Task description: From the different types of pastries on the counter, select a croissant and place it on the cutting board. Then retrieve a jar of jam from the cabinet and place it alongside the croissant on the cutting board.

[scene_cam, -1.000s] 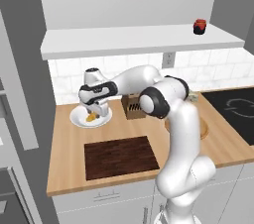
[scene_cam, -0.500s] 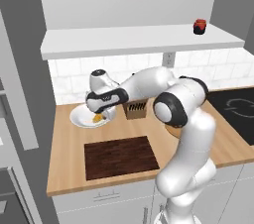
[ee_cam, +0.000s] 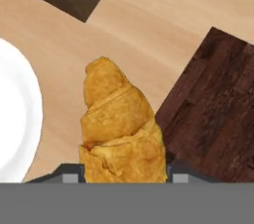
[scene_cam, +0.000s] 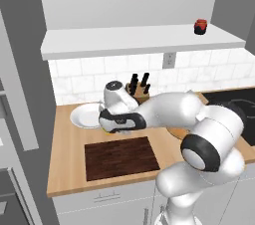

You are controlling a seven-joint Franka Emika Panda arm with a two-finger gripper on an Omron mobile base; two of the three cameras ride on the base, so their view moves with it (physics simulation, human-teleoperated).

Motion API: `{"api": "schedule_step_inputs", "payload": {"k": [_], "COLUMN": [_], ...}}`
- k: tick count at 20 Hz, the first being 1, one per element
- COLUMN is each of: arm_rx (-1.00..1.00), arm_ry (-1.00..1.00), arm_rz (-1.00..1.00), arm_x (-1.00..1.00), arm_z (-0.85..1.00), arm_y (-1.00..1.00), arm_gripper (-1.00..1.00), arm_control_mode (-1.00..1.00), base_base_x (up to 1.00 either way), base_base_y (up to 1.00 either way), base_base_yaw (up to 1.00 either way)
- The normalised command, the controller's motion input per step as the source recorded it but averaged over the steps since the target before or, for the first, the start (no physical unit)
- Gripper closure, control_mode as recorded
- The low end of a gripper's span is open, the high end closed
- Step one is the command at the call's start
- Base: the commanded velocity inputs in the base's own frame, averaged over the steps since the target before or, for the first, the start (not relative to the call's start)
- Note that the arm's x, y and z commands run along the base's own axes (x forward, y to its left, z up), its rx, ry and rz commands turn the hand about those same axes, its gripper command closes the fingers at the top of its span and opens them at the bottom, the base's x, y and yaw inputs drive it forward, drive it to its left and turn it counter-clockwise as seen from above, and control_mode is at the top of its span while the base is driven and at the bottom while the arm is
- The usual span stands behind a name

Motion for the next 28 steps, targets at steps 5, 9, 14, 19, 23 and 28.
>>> {"api": "schedule_step_inputs", "payload": {"k": [5, 9, 14, 19, 23, 28], "arm_rx": [0.0, 0.0, 0.0, -0.01, 0.0, -0.01], "arm_ry": [0.0, 0.0, 0.0, 0.01, 0.04, 0.04], "arm_rz": [-0.07, -0.07, -0.02, 0.0, 0.0, 0.0], "arm_x": [-0.89, -0.73, -0.11, 0.12, 0.04, 0.02], "arm_z": [0.03, 0.0, 0.0, -0.22, -0.18, -0.15], "arm_y": [-0.33, -0.25, -0.05, 0.0, 0.0, 0.0], "arm_gripper": [1.0, 1.0, 1.0, 1.0, 1.0, 1.0], "arm_control_mode": [-1.0, -1.0, -1.0, -1.0, -1.0, -1.0], "base_base_x": [0.0, 0.0, 0.0, 0.0, 0.0, 0.0], "base_base_y": [0.0, 0.0, 0.0, 0.0, 0.0, 0.0], "base_base_yaw": [0.0, 0.0, 0.0, 0.0, 0.0, 0.0]}}
